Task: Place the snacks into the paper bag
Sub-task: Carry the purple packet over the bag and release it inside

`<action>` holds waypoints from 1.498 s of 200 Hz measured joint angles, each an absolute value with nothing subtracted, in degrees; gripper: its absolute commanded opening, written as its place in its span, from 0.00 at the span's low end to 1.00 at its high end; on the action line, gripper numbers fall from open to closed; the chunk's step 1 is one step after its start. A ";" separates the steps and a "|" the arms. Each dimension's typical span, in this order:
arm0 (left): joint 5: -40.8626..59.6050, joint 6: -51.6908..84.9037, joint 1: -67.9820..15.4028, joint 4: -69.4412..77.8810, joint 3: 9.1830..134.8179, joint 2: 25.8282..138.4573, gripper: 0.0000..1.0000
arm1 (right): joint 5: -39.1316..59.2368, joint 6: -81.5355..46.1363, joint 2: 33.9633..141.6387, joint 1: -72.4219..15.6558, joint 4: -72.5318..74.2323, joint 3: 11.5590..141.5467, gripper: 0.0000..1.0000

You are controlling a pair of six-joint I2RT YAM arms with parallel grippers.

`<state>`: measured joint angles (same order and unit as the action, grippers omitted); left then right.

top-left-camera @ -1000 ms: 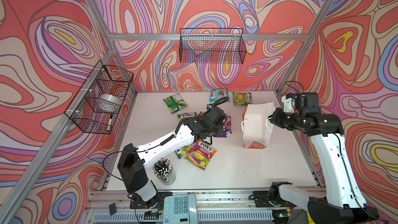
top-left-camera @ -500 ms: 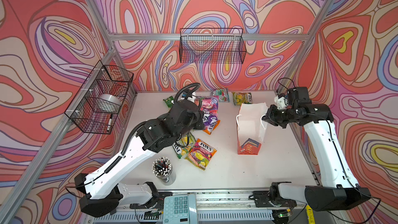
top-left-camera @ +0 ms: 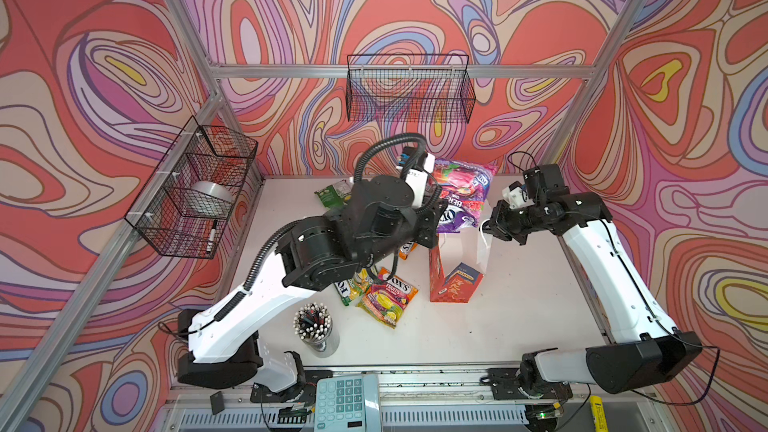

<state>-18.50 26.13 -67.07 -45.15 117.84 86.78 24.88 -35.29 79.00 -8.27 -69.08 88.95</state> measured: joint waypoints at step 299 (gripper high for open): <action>-31.24 27.20 -68.77 -59.79 126.08 110.96 0.34 | 22.06 -35.05 77.65 -8.29 -65.17 81.54 0.00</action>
<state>-31.24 27.20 -68.77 -59.79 126.08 110.96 22.06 -35.05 77.65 -8.29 -65.17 81.54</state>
